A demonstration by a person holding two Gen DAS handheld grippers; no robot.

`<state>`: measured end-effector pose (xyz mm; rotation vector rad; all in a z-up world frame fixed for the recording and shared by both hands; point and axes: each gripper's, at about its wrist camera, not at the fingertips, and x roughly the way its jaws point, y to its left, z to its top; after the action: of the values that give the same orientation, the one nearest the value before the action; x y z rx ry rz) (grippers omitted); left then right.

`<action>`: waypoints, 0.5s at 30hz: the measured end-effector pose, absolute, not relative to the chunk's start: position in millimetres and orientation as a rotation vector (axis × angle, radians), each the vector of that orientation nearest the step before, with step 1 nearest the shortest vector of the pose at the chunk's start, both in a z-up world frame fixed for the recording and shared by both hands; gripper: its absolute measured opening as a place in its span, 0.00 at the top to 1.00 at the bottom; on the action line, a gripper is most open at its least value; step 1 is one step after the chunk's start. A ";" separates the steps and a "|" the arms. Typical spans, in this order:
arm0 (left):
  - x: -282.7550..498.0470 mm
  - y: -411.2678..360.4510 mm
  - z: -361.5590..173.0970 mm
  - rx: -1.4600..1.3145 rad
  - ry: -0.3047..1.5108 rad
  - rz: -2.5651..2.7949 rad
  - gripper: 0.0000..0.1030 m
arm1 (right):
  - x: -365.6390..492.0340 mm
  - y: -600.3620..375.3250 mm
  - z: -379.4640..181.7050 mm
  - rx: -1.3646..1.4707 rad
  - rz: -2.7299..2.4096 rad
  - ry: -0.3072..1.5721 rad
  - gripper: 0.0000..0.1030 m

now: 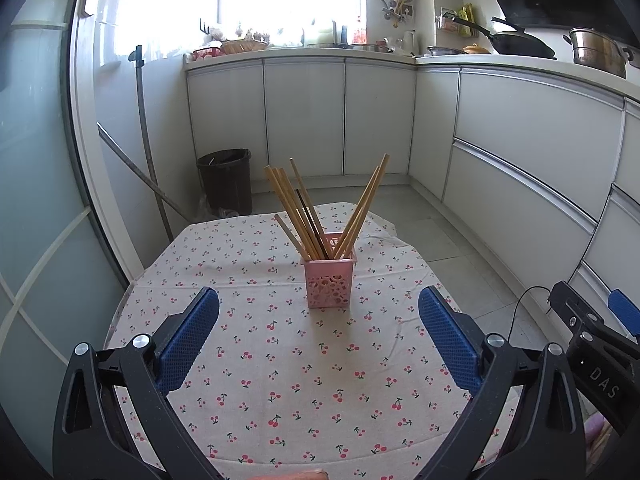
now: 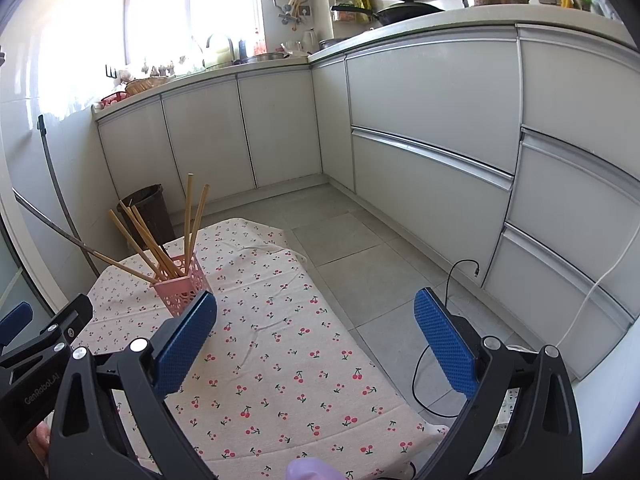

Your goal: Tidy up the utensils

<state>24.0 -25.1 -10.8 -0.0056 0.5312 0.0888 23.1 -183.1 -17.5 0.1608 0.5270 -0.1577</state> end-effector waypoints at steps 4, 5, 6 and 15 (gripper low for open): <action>24.0 -25.1 -10.8 -0.006 0.532 0.088 0.07 | 23.2 -182.4 -18.7 0.166 -0.157 0.534 0.06; 24.0 -25.2 -10.7 -0.005 0.531 0.089 0.07 | 22.9 -182.3 -18.7 0.167 -0.158 0.533 0.06; 24.0 -25.2 -10.7 -0.005 0.531 0.089 0.07 | 22.5 -182.0 -18.6 0.166 -0.158 0.531 0.06; 24.6 -24.0 -12.1 -0.004 0.536 0.089 0.07 | 22.5 -181.0 -18.2 0.164 -0.160 0.534 0.06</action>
<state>24.6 -24.0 -12.1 -0.0044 0.5356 0.0886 22.5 -181.0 -18.2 0.1638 0.5339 -0.1602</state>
